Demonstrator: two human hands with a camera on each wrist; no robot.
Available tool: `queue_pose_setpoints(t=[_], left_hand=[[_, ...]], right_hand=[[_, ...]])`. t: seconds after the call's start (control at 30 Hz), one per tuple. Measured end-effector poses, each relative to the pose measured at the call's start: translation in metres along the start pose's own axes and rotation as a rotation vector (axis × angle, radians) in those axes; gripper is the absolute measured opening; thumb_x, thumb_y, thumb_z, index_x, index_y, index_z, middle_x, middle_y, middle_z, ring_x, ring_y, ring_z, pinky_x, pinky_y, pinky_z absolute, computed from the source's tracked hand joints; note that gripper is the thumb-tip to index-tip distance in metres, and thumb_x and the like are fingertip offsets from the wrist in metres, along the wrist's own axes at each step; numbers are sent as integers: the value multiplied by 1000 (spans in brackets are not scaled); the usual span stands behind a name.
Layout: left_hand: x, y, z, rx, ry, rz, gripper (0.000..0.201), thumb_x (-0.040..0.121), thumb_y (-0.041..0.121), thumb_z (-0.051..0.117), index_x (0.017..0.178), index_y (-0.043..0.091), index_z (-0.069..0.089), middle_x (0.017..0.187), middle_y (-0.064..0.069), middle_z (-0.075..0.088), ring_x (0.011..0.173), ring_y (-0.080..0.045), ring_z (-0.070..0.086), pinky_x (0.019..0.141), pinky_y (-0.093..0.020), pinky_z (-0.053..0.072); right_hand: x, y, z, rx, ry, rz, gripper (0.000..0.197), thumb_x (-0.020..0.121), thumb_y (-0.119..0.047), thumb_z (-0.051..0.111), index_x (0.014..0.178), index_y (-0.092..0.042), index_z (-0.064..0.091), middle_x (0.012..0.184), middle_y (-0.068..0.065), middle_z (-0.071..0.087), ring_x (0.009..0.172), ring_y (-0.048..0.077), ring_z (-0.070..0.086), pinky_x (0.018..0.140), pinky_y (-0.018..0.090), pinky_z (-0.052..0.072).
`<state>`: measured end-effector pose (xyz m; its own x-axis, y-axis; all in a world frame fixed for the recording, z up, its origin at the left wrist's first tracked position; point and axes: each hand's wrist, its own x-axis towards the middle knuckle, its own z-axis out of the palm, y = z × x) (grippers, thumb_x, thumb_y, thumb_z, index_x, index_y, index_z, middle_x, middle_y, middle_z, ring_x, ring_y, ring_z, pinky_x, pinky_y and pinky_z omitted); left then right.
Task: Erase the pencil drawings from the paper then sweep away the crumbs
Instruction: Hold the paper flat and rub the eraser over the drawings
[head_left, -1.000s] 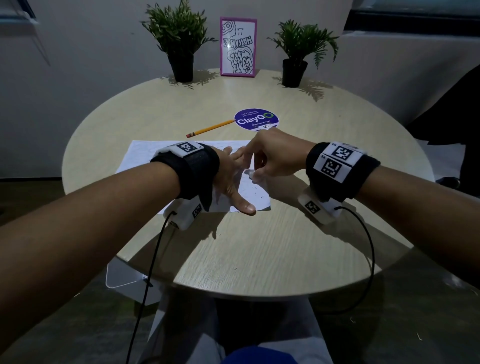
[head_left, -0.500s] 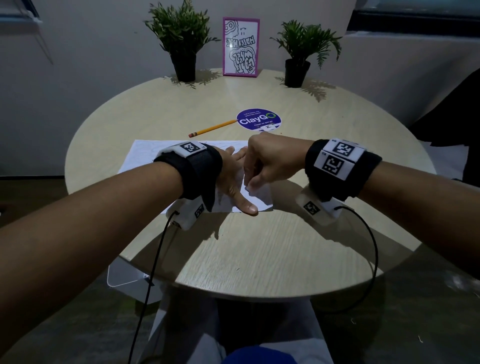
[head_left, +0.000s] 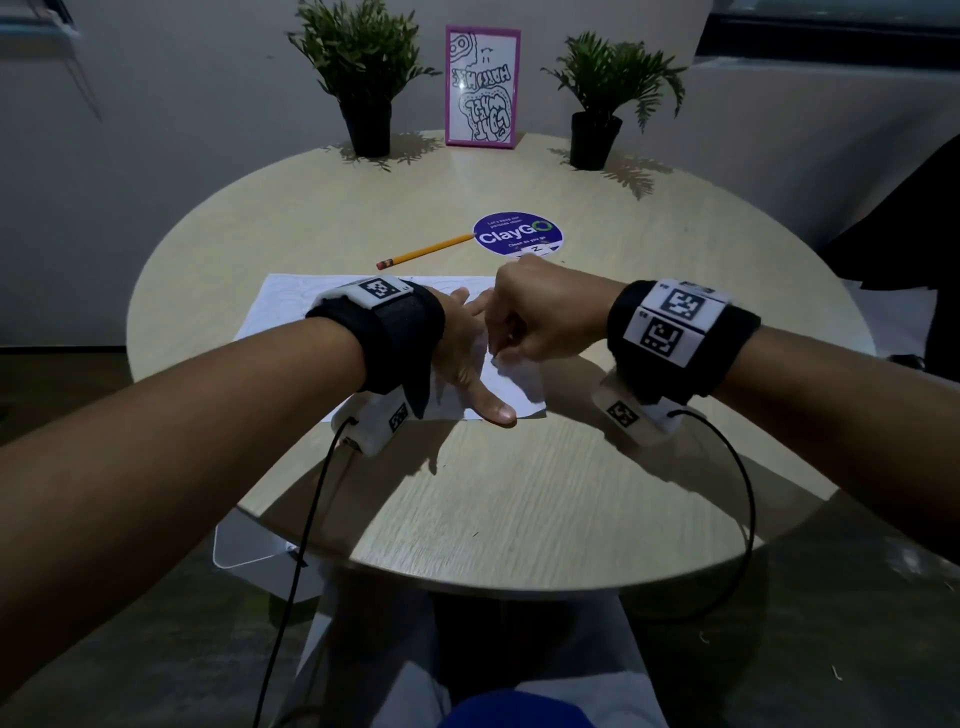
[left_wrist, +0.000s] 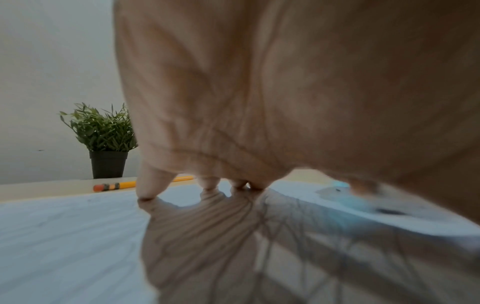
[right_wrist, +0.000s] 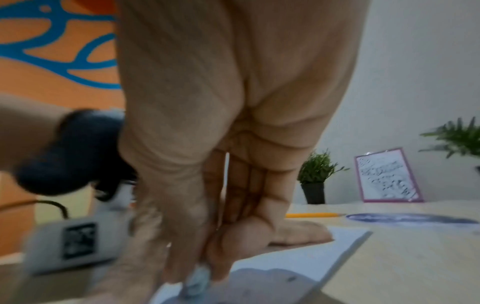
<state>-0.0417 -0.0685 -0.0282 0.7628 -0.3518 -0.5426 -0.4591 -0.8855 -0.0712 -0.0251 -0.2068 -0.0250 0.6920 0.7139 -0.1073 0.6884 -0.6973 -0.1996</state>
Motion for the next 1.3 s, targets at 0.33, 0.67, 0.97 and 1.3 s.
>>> queue_pose_setpoints(t=[0.33, 0.67, 0.97, 1.3], left_hand=[[0, -2, -1, 38, -43, 8, 98, 75, 78, 56, 156, 35, 21, 166, -6, -2, 152, -34, -3, 120, -59, 15], [0, 0, -1, 45, -11, 18, 101, 78, 76, 57, 158, 33, 13, 165, -4, -6, 152, -34, -7, 120, -57, 11], [7, -4, 2, 39, -28, 28, 103, 68, 84, 56, 155, 40, 22, 166, 0, -6, 152, -32, -10, 120, -61, 9], [3, -45, 4, -168, 54, 129, 110, 60, 79, 73, 149, 60, 12, 166, 10, -8, 153, -19, -5, 121, -48, 5]], right_hand=[[3, -3, -2, 16, -52, 0, 7, 79, -20, 82, 85, -18, 81, 68, -23, 68, 67, -4, 62, 58, 11, 45], [0, -4, 0, 57, -19, 8, 6, 80, -22, 80, 85, -18, 81, 73, -22, 70, 69, 5, 63, 63, 25, 50], [1, -5, -3, 116, -107, 38, 12, 78, -27, 84, 87, -21, 82, 69, -24, 70, 65, -2, 65, 67, 27, 56], [-1, 11, -6, 7, 13, 109, 8, 81, -23, 80, 88, -20, 82, 73, -4, 73, 65, 6, 61, 59, 25, 47]])
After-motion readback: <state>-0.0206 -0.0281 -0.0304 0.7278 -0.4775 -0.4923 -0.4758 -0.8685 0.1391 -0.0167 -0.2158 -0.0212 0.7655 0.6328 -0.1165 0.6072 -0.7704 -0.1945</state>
